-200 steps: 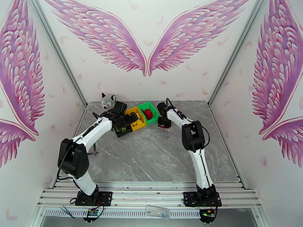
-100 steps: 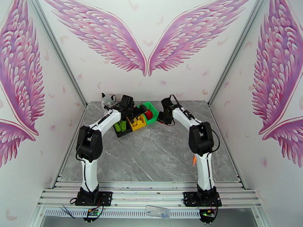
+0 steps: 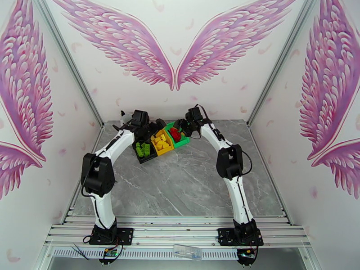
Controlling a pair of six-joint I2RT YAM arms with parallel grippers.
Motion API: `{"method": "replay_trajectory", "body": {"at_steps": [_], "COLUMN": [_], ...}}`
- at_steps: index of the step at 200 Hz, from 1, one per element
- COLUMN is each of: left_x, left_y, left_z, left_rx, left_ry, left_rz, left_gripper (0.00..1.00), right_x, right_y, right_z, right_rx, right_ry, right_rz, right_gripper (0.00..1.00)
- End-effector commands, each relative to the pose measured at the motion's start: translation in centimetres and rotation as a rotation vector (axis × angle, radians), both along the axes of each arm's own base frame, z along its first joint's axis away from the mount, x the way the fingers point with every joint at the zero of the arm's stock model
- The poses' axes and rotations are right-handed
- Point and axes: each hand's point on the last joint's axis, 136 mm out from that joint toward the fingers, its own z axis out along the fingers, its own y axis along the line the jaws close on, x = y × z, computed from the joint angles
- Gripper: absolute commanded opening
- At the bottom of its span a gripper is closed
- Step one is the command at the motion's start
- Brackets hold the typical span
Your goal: Sort the legos into containers by color
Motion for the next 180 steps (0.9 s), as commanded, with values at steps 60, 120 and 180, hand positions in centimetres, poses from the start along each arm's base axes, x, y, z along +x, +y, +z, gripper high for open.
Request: {"method": "replay_trajectory", "body": {"at_steps": [60,120,180], "left_x": [-6.1,-12.3,-17.4], "left_y": [8.0,17.0,21.8], "left_z": [5.3,10.8,14.4], "left_rx": [0.317,0.584,0.813], "left_ry": [-0.189,-0.465,-0.761], "left_rz": [0.146,0.46,0.601], "left_gripper": [0.99,0.99,0.99], "right_x": [-5.5,-9.8,-12.7], "right_y": [-4.6,-12.2,-19.5], "right_z": [5.7,9.5,14.5], "right_rx": [-0.224,-0.549,-0.629], "right_ry": [-0.158,-0.285,-0.626], "right_rz": [0.044,-0.084,-0.482], "right_gripper": [0.98,0.99,0.97]}}
